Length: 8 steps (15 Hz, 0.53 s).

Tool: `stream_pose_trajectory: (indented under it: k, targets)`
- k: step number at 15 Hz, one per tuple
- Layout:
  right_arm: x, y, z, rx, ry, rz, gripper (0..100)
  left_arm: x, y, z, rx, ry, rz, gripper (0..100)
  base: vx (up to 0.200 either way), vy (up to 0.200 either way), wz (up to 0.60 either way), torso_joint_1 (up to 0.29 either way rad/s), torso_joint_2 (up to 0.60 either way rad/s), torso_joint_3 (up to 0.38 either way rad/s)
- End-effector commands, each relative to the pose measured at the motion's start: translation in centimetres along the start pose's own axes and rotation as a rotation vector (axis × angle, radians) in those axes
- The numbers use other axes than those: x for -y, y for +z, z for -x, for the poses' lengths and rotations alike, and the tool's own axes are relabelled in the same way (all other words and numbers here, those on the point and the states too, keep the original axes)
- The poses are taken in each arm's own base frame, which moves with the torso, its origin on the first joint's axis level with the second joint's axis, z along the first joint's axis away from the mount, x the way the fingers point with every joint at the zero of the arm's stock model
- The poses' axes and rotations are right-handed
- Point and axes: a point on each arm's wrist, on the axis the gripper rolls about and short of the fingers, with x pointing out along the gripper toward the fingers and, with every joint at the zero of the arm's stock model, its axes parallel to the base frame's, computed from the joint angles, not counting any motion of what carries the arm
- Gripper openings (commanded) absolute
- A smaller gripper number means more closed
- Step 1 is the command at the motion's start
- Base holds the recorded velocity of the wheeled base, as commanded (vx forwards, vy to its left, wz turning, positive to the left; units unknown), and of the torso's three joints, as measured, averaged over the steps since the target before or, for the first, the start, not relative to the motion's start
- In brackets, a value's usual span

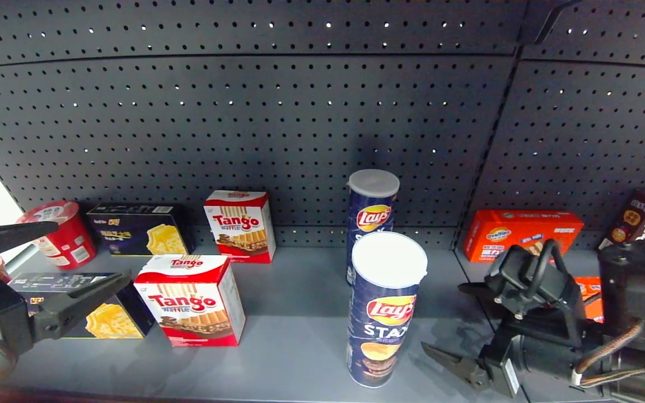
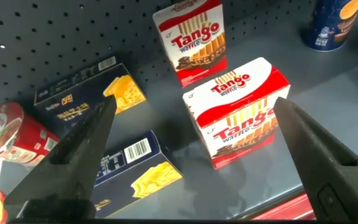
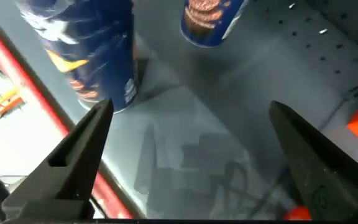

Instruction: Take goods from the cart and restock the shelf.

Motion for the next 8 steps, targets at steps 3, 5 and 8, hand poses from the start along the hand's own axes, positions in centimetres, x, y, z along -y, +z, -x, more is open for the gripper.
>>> stream_pose_trajectory:
  k: [3,5,8]
  targets:
    - [-0.2,-0.5,-1.9,-0.051,0.015,0.000,100,0.0,0.0,0.0,0.000,0.001,0.003,100,0.000,0.000,0.00,0.000,0.00,0.000]
    - [-0.1,-0.4,-2.0,-0.048,0.014,0.000,100,0.0,0.0,0.0,0.001,-0.001,0.003,100,0.000,0.000,0.00,0.000,0.00,0.000]
    - [-0.1,-0.2,-2.7,-0.050,0.018,0.001,100,0.0,-0.2,0.0,-0.003,-0.004,0.004,100,0.000,0.000,0.00,0.000,0.00,0.000]
